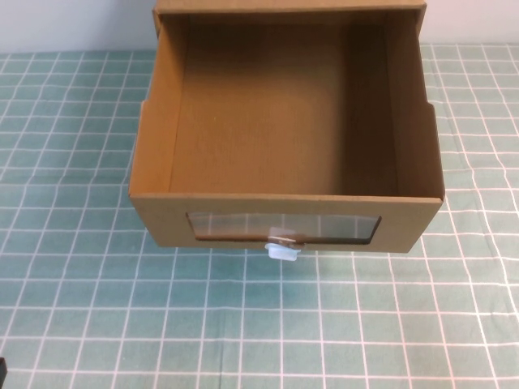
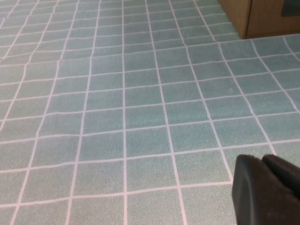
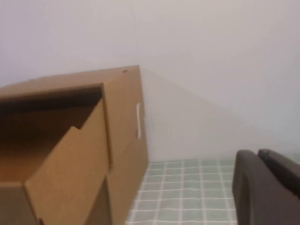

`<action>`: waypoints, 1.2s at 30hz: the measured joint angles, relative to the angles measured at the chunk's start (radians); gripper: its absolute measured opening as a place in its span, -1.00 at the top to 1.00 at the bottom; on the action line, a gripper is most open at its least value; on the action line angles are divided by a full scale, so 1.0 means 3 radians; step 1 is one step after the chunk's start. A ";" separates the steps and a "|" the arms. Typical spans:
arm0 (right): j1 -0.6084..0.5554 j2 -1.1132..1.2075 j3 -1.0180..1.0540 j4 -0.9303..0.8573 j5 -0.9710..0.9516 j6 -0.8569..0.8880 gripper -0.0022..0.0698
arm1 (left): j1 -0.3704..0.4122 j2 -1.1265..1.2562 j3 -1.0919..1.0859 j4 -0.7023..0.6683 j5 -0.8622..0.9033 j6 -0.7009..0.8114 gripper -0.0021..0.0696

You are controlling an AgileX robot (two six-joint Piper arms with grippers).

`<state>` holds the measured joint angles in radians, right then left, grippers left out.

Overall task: Open the shoe box
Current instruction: 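Pull the top drawer of the cardboard box fully open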

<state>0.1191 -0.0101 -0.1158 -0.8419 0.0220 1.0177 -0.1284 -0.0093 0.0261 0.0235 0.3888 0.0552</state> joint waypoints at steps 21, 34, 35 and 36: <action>-0.0207 -0.0015 0.0219 0.2695 0.0970 -0.2987 0.98 | 0.0000 -0.0005 0.0000 0.0000 0.0000 0.0000 0.96; -0.0427 -0.0015 0.0466 0.2900 0.1083 -0.3008 0.98 | 0.0000 -0.0005 0.0000 0.0000 0.0000 0.0000 0.96; -0.0427 -0.0015 0.0466 0.2918 0.1098 -0.3010 0.98 | 0.0000 -0.0005 0.0000 0.0000 0.0000 0.0000 0.96; -0.0427 -0.0015 0.0466 0.2918 0.1114 -0.3010 0.98 | 0.0000 -0.0005 0.0000 0.0000 0.0000 0.0000 0.96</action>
<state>-0.0089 -0.0147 0.0241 0.0335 0.3561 0.1146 -0.1284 -0.0108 0.0261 0.0235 0.3888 0.0552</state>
